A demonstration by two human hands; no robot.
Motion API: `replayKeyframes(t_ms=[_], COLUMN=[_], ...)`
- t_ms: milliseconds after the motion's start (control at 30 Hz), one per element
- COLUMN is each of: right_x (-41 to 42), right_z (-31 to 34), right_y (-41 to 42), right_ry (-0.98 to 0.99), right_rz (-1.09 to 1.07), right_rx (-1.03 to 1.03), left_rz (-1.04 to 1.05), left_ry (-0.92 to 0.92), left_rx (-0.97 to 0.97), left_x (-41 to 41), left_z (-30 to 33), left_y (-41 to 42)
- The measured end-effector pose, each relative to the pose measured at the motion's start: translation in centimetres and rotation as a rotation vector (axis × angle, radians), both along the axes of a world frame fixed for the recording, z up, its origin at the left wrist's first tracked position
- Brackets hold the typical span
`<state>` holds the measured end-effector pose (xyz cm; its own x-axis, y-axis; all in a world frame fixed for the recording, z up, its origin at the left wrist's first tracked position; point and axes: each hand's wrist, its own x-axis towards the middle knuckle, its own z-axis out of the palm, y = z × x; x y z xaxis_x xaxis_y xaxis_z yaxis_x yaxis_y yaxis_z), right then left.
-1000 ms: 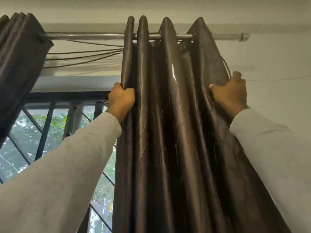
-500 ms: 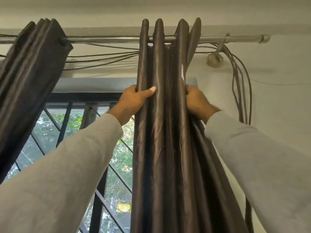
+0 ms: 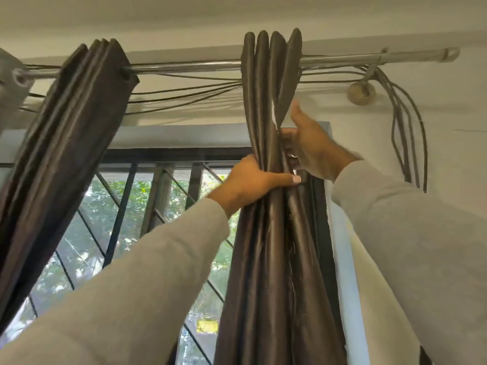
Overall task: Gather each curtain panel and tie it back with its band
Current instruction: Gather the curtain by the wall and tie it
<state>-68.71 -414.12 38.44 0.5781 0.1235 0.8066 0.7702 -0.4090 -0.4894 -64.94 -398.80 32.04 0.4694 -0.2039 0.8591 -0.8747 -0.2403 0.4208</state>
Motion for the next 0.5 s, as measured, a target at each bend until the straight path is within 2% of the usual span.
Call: replayKeyframes(t_ms=[133,200,300,400,500], right_x=[-1.0,-1.4,-2.3,-2.5,-1.1], right_z=[0.5,0.7,0.9,0.6,-0.1], right_y=[-1.1,-1.9,-4.1,-4.9,-2.2], right_ry=[-0.021,-0.071,-0.148,-0.138,-0.102], right_rz=[-0.091,-0.131,-0.202,-0.200,-0.213], right_rx=[0.045,0.089,0.113,0.069,0.026], left_rz=[0.208,0.173,0.114,0.075,0.016], left_ry=[-0.052,-0.082,-0.072,-0.077,-0.059], left_rx=[-0.046,-0.085,-0.017,0.031,0.021], left_x=[-0.1,-0.3,-0.3,0.2,0.5], left_z=[0.5,0.5,0.6,0.6,-0.5], left_y=[-5.2,-7.4,-9.0,-8.1,-6.1])
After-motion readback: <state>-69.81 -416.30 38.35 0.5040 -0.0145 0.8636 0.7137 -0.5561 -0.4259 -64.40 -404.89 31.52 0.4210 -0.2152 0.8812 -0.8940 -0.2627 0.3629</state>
